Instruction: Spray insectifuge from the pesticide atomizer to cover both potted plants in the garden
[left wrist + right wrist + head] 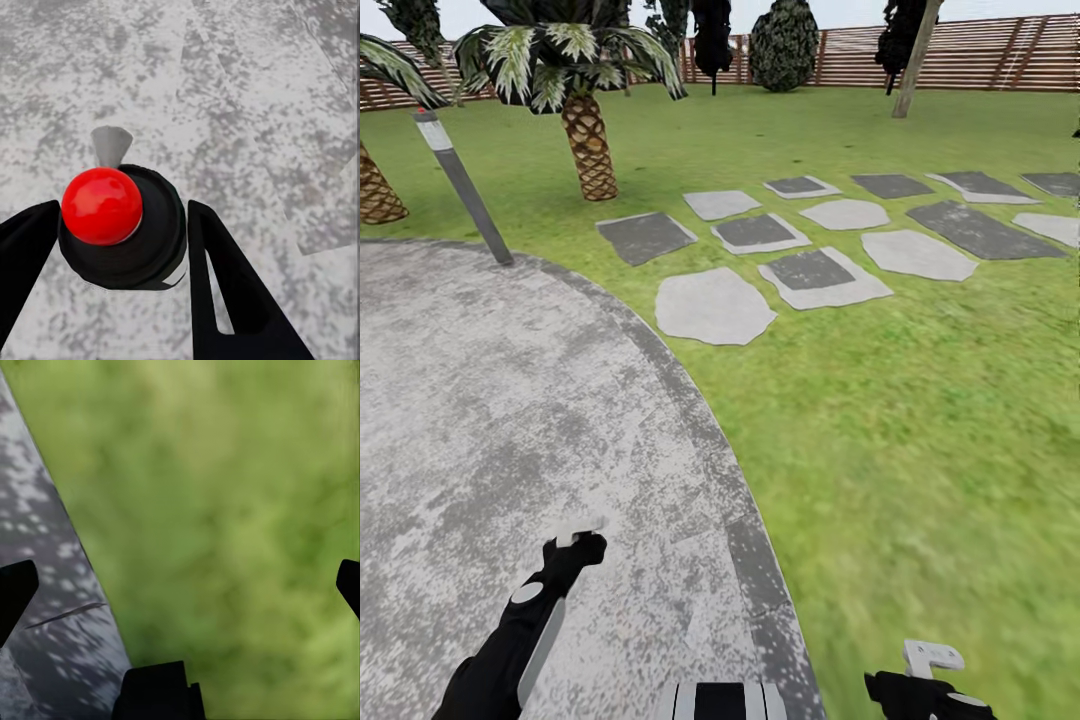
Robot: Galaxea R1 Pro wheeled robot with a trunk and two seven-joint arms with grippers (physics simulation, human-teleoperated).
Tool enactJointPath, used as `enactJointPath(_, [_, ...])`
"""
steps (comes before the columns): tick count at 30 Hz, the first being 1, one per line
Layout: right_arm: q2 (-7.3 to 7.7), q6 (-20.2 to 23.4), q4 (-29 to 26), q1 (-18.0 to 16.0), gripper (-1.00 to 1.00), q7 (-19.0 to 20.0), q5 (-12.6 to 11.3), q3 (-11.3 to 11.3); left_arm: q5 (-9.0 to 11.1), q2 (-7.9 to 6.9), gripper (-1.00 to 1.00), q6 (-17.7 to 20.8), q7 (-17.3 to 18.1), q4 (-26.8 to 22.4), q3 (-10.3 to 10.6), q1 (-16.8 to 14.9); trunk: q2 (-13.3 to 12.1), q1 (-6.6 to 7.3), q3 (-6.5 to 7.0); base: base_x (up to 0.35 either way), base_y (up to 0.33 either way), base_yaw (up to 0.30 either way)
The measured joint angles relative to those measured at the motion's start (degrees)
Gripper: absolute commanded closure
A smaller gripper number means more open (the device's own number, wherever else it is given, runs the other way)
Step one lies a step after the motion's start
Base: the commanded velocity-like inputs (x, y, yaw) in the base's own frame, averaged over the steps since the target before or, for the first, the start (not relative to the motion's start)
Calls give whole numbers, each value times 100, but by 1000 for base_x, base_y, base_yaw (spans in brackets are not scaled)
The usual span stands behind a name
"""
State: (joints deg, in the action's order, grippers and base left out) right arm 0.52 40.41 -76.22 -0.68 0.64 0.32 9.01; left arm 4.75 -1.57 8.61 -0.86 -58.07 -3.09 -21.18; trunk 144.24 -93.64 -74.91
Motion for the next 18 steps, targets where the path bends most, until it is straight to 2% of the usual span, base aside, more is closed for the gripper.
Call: enactJointPath(18, [0,0,-9,1,-100,0,0,3,3,7,100,3,0,6,8,0,-24,46,522,0,0,0])
